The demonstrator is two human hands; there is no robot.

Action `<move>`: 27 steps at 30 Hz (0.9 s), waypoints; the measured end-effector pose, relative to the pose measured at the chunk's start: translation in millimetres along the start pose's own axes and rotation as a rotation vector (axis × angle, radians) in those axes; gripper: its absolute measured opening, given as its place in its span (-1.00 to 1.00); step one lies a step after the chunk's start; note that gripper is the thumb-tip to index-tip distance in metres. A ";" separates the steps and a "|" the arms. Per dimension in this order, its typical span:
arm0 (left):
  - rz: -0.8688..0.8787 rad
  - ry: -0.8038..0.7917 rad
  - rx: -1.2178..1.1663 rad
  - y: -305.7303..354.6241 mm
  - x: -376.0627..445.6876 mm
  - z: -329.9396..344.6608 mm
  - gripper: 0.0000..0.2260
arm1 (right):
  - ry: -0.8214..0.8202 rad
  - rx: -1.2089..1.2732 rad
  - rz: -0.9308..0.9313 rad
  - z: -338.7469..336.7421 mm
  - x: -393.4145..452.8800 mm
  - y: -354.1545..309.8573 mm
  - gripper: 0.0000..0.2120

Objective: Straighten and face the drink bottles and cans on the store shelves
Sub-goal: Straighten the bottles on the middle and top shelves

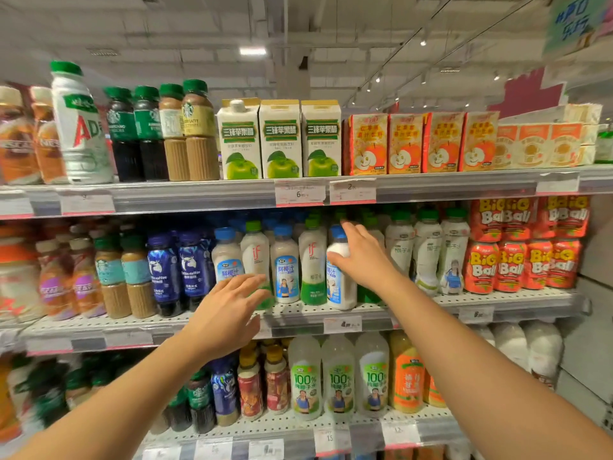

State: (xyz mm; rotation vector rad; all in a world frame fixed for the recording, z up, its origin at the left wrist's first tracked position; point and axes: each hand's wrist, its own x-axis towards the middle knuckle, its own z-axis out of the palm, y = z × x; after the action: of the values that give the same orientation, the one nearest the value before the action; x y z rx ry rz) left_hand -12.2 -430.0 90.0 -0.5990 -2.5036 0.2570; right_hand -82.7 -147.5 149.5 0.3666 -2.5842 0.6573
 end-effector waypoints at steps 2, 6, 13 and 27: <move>-0.030 0.012 -0.022 -12.4 -8.5 1.2 -0.53 | 0.017 0.000 0.027 4.1 3.7 -5.0 -0.30; -0.130 0.063 -0.121 -30.2 -16.2 2.7 -0.55 | 0.121 0.028 0.078 4.5 1.8 -11.2 -0.45; -0.370 0.181 -0.521 -33.0 17.4 -8.3 -0.42 | 0.127 0.010 0.168 5.6 -18.2 -13.6 -0.23; -0.654 0.141 -0.620 -25.1 88.0 -2.3 -0.15 | 0.141 0.108 0.145 8.4 -81.5 -10.7 -0.30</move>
State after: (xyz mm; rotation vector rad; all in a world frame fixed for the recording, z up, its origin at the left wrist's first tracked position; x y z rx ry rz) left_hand -86.1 -411.0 140.4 0.0149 -2.4654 -0.7920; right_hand -11.3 -149.2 107.8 0.1603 -2.4636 0.8450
